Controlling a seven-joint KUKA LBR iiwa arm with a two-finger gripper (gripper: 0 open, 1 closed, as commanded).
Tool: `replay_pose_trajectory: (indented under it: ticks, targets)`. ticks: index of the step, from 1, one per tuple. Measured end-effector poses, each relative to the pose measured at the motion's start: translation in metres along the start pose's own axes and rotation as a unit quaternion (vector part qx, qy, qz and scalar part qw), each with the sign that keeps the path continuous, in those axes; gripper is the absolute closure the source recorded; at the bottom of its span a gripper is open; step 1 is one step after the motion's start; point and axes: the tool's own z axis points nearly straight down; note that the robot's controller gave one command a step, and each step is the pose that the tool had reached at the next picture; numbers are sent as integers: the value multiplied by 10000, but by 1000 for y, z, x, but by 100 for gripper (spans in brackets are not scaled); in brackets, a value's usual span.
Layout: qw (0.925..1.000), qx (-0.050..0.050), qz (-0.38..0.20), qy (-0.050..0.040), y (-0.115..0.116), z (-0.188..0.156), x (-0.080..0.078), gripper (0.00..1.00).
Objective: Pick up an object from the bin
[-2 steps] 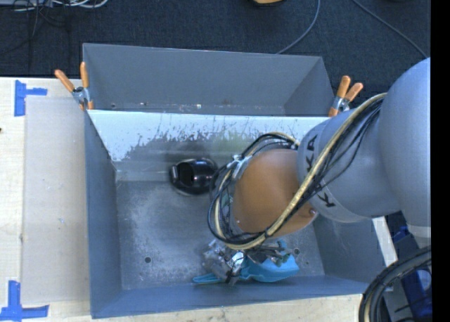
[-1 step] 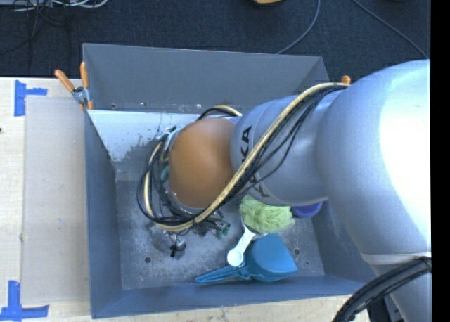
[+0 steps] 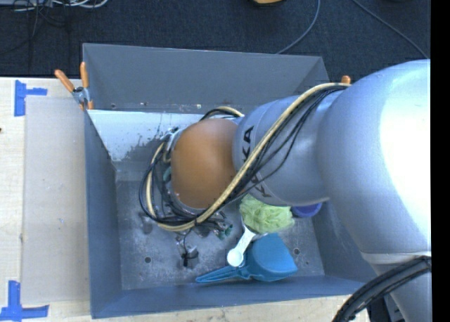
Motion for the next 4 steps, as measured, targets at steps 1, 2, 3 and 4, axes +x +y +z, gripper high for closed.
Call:
replay_pose_trajectory:
  ticks: [1, 2, 3, 4]
  targets:
    - [9894, 0, -1454, -15, 22, -48, 9, 0]
    - [9351, 7, -3545, -25, 31, -131, 53, 0]
    - [9348, -5, -3552, -10, -1, -129, 78, 0]
    - [8961, 27, -4439, -47, -1, -341, 57, 0]
